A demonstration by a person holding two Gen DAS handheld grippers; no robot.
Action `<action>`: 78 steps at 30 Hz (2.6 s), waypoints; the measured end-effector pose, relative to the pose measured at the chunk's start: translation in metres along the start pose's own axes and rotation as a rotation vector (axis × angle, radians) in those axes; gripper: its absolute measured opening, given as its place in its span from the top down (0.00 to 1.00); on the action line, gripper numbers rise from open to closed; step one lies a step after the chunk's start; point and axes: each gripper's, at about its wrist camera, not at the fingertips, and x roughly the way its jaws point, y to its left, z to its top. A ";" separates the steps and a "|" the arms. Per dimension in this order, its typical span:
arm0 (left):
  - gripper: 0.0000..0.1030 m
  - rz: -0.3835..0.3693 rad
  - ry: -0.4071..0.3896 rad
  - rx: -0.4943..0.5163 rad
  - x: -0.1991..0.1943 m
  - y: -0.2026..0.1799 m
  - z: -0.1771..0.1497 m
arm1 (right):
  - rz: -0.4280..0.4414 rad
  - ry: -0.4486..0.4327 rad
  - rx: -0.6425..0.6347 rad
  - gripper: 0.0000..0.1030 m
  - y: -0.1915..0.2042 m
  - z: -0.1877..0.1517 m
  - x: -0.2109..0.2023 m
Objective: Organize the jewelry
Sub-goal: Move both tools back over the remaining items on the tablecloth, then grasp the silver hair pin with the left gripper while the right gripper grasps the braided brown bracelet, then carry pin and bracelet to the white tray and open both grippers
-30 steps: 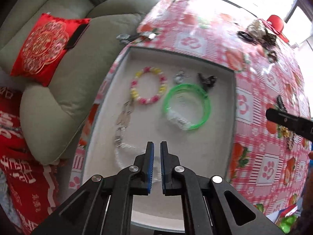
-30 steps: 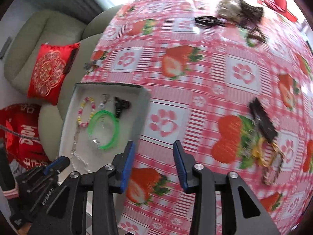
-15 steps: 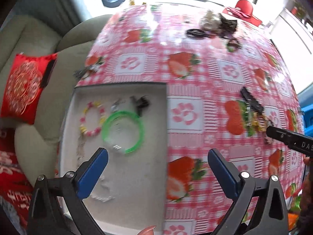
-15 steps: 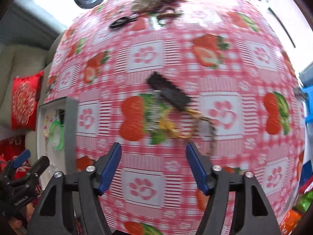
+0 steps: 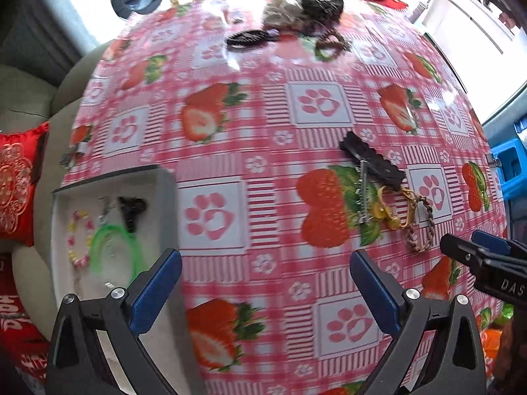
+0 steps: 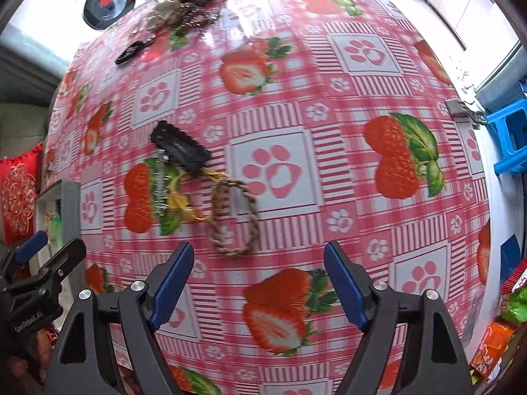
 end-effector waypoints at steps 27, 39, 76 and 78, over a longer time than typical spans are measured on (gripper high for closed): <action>0.00 0.006 0.046 0.035 0.068 -0.048 0.056 | -0.120 0.008 -0.119 0.21 0.010 0.017 0.039; 0.10 -0.009 0.047 0.055 0.070 -0.051 0.053 | -0.165 -0.043 -0.224 0.57 0.043 0.021 0.049; 0.84 -0.181 -0.034 -0.057 -0.011 0.016 0.001 | 0.047 -0.053 -0.128 0.93 0.029 0.010 -0.012; 0.84 -0.174 -0.039 -0.066 -0.016 0.024 -0.006 | 0.058 -0.057 -0.144 0.93 0.040 0.009 -0.016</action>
